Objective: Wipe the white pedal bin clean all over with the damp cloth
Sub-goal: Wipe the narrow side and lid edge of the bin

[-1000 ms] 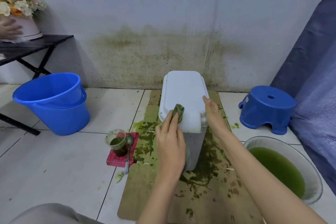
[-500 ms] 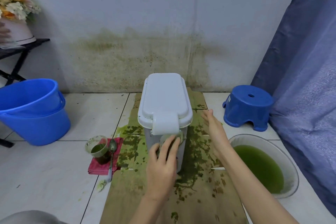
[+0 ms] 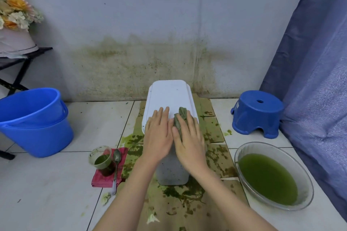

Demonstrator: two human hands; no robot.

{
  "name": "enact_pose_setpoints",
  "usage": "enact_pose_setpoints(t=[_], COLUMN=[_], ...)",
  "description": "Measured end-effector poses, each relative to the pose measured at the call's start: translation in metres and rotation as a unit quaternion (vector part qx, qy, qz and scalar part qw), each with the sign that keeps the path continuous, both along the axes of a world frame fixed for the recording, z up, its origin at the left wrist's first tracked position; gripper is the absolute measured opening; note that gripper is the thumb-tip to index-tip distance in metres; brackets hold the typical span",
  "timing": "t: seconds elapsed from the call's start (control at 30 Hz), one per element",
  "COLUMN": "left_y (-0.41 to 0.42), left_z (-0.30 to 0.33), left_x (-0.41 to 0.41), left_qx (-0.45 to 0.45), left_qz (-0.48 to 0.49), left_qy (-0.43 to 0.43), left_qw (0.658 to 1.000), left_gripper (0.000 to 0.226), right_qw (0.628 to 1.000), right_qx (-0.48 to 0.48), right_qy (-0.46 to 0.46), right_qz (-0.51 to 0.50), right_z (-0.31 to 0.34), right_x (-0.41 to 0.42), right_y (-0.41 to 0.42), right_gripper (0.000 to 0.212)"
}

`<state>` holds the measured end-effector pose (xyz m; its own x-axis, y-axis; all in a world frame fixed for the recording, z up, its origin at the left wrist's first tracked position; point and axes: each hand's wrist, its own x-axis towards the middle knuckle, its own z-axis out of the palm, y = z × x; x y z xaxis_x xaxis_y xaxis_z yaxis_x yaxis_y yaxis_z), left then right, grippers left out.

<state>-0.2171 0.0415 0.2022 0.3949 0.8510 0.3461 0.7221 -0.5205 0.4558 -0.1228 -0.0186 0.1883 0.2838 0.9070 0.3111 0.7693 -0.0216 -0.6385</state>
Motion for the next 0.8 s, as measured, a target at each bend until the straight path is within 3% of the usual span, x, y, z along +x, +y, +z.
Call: enact_pose_setpoints(t=[0.1, 0.27, 0.4, 0.57, 0.63, 0.7, 0.8], left_y=[0.003, 0.009, 0.025, 0.059, 0.073, 0.091, 0.132], left_z=[-0.015, -0.018, -0.019, 0.0, 0.013, 0.028, 0.043], left_x=[0.002, -0.007, -0.006, 0.017, 0.022, 0.026, 0.021], left_qx=[-0.005, 0.012, 0.074, 0.096, 0.072, 0.004, -0.123], left_qz=[0.0, -0.063, -0.062, -0.007, -0.004, -0.026, -0.067], left_qy=[-0.029, -0.125, -0.111, -0.117, -0.14, -0.157, -0.204], left_qw=[1.0, 0.99, 0.989, 0.988, 0.988, 0.987, 0.969], left_gripper=[0.058, 0.056, 0.045, 0.041, 0.035, 0.037, 0.047], right_qw=[0.999, 0.986, 0.926, 0.862, 0.857, 0.879, 0.932], right_qx=[0.008, 0.039, 0.033, 0.207, 0.214, 0.21, 0.239], right_qy=[-0.026, 0.153, 0.362, 0.442, 0.453, 0.407, 0.233], right_qz=[-0.022, -0.053, -0.1, -0.138, -0.124, -0.135, -0.145], right_z=[-0.008, 0.008, 0.019, -0.004, -0.021, -0.039, -0.059], right_x=[0.0, 0.038, 0.058, 0.021, 0.006, 0.0, 0.006], right_y=[0.006, 0.068, 0.086, 0.083, 0.091, 0.104, 0.13], right_gripper=[0.059, 0.048, 0.045, 0.032, 0.052, 0.077, 0.071])
